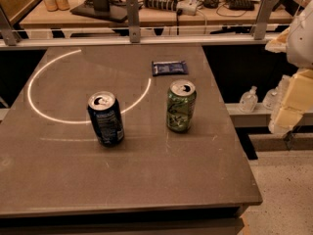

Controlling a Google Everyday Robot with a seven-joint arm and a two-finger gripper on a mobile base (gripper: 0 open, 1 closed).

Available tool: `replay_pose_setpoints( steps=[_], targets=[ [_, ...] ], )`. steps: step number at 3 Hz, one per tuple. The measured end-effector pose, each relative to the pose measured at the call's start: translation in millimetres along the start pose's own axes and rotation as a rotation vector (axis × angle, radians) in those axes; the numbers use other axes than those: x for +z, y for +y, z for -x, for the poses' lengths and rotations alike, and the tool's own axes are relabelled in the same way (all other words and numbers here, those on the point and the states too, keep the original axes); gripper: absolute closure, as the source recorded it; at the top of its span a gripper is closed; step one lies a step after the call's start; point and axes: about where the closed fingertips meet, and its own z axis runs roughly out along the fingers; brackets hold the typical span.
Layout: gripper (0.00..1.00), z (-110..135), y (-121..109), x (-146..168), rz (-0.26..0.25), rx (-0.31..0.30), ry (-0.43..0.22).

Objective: Move rxbar blueberry near pepsi can

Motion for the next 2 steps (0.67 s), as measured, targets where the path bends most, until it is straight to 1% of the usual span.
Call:
replay_pose_setpoints(
  steps=[1,2],
  targets=[
    [0.0,0.6,-1.8,-0.5,-0.002,0.003,-0.005],
    [0.0,9.2,-26.8,-6.7,-0.019,0.048,-0.081]
  ],
)
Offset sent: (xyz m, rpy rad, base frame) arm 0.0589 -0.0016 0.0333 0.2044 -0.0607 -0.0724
